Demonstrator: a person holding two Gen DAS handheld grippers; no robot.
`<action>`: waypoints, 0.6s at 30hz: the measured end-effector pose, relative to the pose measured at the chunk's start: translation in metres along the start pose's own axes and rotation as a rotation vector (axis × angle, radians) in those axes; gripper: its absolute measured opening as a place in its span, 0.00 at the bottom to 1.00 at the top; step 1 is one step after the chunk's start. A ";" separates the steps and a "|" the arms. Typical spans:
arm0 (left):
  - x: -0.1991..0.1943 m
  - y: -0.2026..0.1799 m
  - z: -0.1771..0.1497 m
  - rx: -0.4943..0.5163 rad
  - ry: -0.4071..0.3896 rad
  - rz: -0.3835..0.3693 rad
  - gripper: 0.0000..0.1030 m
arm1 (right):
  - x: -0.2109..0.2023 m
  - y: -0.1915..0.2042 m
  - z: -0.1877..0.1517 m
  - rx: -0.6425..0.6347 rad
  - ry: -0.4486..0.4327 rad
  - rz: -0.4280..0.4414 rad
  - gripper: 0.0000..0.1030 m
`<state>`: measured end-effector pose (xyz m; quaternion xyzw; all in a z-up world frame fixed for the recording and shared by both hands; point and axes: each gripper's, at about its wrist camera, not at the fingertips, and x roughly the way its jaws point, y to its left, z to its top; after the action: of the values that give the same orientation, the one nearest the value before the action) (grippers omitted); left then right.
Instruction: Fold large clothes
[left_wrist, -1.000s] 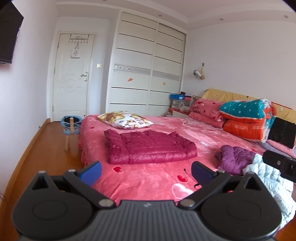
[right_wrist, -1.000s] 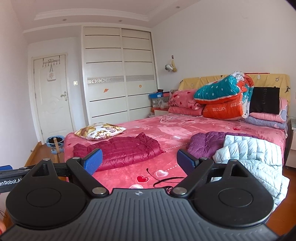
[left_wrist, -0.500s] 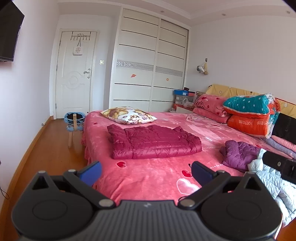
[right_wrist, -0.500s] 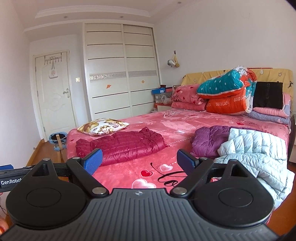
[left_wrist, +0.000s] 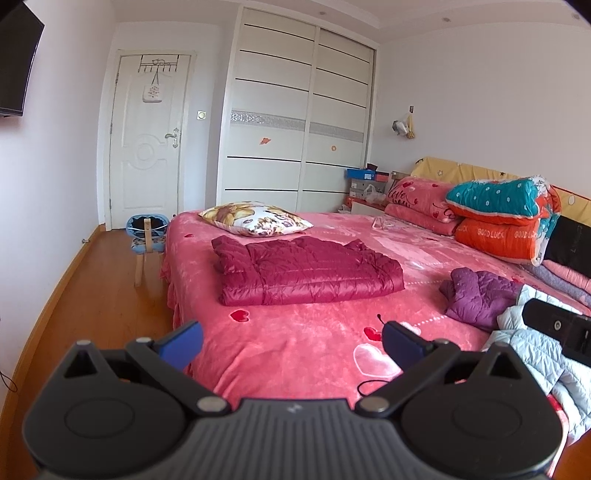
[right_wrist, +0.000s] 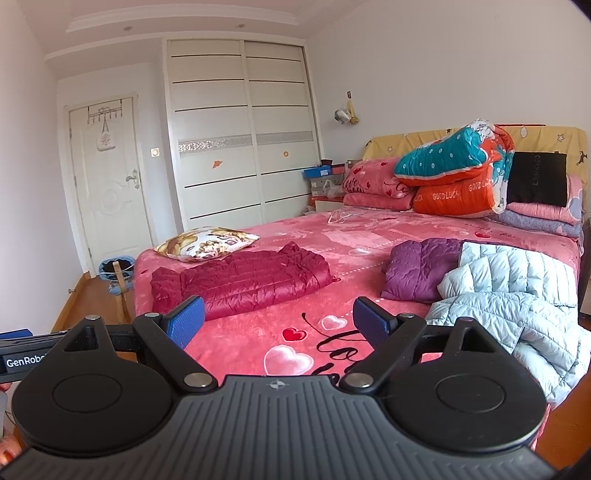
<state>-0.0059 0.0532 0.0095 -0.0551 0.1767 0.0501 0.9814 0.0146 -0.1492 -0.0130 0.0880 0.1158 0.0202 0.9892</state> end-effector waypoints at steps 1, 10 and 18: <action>0.001 -0.001 0.000 0.007 0.002 0.005 0.99 | 0.000 0.000 0.000 0.000 0.002 0.002 1.00; 0.006 -0.003 -0.004 0.023 0.018 -0.001 0.99 | 0.001 -0.001 -0.001 0.007 0.022 0.009 1.00; 0.008 -0.007 -0.005 0.038 0.021 0.002 0.99 | 0.001 -0.003 0.000 0.016 0.031 0.022 1.00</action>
<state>0.0006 0.0466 0.0022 -0.0367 0.1879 0.0471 0.9804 0.0155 -0.1521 -0.0140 0.0968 0.1302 0.0317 0.9862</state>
